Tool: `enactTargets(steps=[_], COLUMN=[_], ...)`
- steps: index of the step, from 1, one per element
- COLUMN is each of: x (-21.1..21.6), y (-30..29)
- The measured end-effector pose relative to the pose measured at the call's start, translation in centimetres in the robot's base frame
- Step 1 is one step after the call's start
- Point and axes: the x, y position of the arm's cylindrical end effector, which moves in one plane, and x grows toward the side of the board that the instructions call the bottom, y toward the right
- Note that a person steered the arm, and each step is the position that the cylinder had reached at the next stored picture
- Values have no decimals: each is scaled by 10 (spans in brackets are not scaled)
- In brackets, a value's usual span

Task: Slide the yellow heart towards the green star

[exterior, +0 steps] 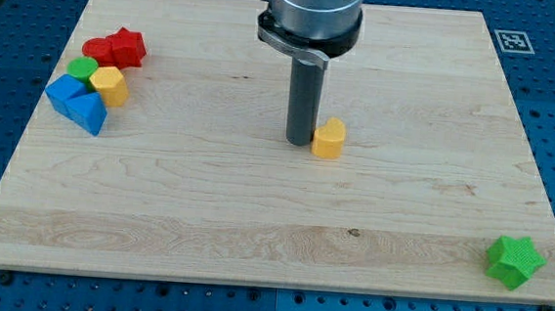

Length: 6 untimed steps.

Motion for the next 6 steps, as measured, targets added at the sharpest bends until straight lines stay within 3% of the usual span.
enactTargets(steps=[3, 5, 6], x=[46, -1, -1], y=[19, 25, 41])
